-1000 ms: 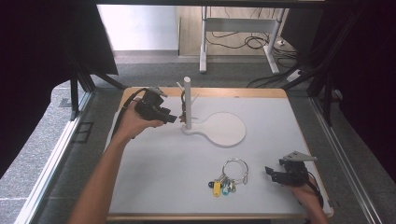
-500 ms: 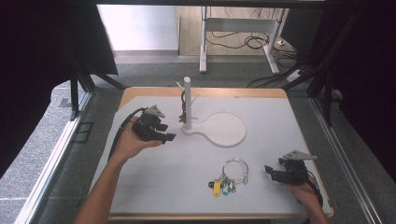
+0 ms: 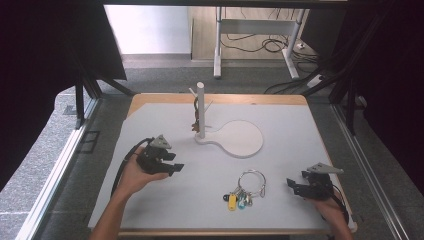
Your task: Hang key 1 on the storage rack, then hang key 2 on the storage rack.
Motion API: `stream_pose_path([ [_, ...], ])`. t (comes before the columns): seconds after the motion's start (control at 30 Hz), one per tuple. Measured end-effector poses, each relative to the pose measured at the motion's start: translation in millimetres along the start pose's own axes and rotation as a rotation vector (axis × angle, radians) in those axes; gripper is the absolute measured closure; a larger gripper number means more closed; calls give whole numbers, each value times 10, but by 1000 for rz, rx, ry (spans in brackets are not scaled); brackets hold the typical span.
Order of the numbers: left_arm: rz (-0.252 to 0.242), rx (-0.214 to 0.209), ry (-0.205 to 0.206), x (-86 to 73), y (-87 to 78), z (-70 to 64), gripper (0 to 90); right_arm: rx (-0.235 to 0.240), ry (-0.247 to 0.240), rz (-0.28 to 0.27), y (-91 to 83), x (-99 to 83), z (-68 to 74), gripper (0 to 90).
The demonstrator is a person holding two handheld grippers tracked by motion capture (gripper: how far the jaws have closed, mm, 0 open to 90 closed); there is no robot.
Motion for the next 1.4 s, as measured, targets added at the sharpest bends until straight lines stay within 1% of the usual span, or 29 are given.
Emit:
stream_pose_path([
  [0.07, 10, 8, 1, -74, 11, -28, 475, 4, -7, -1, -11, -13, 19, 295],
  [0.1, 11, 12, -2, -110, 16, -42, 474, 14, -18, -14, -20, -14, 32, 295],
  [0.13, 7, 10, -12, -148, 26, -59, 471, 24, -27, -24, -32, -10, 42, 293],
  [0.2, 11, 0, -18, -209, 43, -74, 468, 27, -37, -35, -47, 4, 58, 289],
  [0.27, 16, 5, -25, -271, 77, -94, 466, 35, -44, -48, -64, 18, 80, 284],
  [0.3, 20, 10, -24, -297, 89, -96, 465, 37, -51, -50, -70, 22, 88, 281],
  [0.37, 18, 2, -34, -337, 112, -96, 462, 38, -60, -50, -77, 24, 104, 275],
  [0.4, 19, -2, -40, -350, 124, -95, 462, 38, -62, -49, -80, 25, 108, 273],
  [0.43, 28, 0, -37, -358, 132, -94, 454, 33, -62, -48, -88, 30, 111, 267],
  [0.5, 30, 2, -36, -368, 130, -89, 453, 28, -60, -50, -92, 36, 110, 264],
  [0.53, 29, 2, -39, -371, 123, -89, 449, 27, -59, -49, -103, 48, 109, 261],
  [0.57, 21, 1, -41, -374, 124, -88, 444, 19, -58, -60, -145, 96, 106, 253],
  [0.63, 19, 0, -47, -377, 117, -90, 444, 16, -59, -63, -161, 116, 105, 251],
  [0.67, 14, -1, -53, -381, 120, -96, 445, 17, -62, -69, -188, 154, 100, 255],
  [0.73, 17, -5, -53, -399, 130, -110, 446, 32, -82, -69, -227, 203, 92, 268],
  [0.83, 24, -8, -57, -419, 158, -131, 446, 39, -101, -70, -287, 272, 76, 297],
  [0.9, 27, -10, -55, -415, 169, -141, 445, 52, -110, -55, -306, 317, 78, 304],
  [0.93, 27, -10, -55, -412, 174, -144, 444, 81, -120, -31, -315, 370, 89, 318],
  [0.97, 25, -10, -56, -406, 179, -151, 444, 81, -120, -31, -315, 370, 89, 318],
  [1.07, 24, -9, -51, -398, 187, -163, 443, 131, -131, 15, -297, 473, 116, 310],
  [1.1, 16, -8, -59, -400, 197, -179, 445, 147, -138, 27, -283, 508, 127, 310],
  [1.13, 17, -12, -50, -398, 206, -183, 445, 168, -143, 50, -262, 552, 140, 311],
  [1.23, 22, -12, -39, -389, 231, -195, 443, 178, -182, 117, -208, 647, 184, 317],
  [1.27, 26, -13, -37, -386, 235, -196, 443, 180, -185, 131, -197, 670, 197, 322],
  [1.3, 19, -14, -44, -385, 242, -201, 443, 181, -191, 149, -183, 701, 218, 327],
  [1.4, 18, -15, -47, -384, 228, -195, 443, 179, -229, 200, -133, 791, 281, 349],
])
Point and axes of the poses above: each handheld gripper's, and its own axes: y roughly forward along the jaws, x roughly out of its top, z roughly to its left, the point moved 1 cm from there along y, roughly forward along the jaws, and after that the axes turned 1 degree about -y, right-handed, at the moved point
